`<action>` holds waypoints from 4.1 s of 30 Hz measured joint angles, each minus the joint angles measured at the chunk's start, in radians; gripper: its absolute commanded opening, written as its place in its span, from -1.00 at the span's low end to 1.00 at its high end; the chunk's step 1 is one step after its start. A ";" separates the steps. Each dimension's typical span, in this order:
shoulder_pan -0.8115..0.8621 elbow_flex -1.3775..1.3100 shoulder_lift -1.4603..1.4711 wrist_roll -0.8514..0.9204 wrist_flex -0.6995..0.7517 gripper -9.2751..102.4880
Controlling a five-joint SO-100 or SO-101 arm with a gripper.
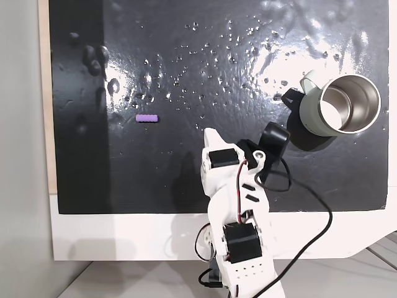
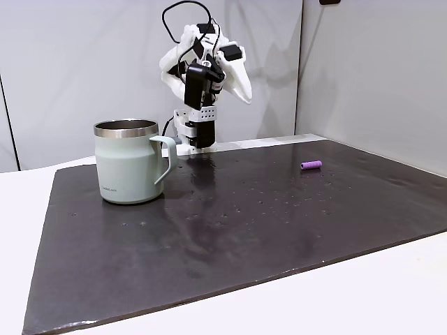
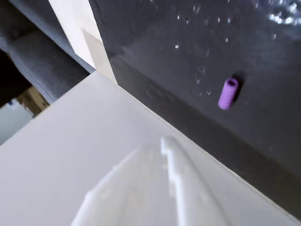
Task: Grasp a pengrip and put it in the cup.
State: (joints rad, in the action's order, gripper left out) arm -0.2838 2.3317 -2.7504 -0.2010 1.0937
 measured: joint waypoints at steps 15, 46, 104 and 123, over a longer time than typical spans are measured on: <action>-0.163 -0.663 0.723 -0.322 0.304 -0.48; -0.331 -1.011 1.493 -0.477 0.270 -0.49; -0.334 -1.382 1.440 -0.209 0.454 -0.83; -0.048 -1.259 1.095 -0.075 0.598 -0.83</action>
State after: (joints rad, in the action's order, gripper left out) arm -0.3313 1.0723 -1.6552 -0.2761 1.6920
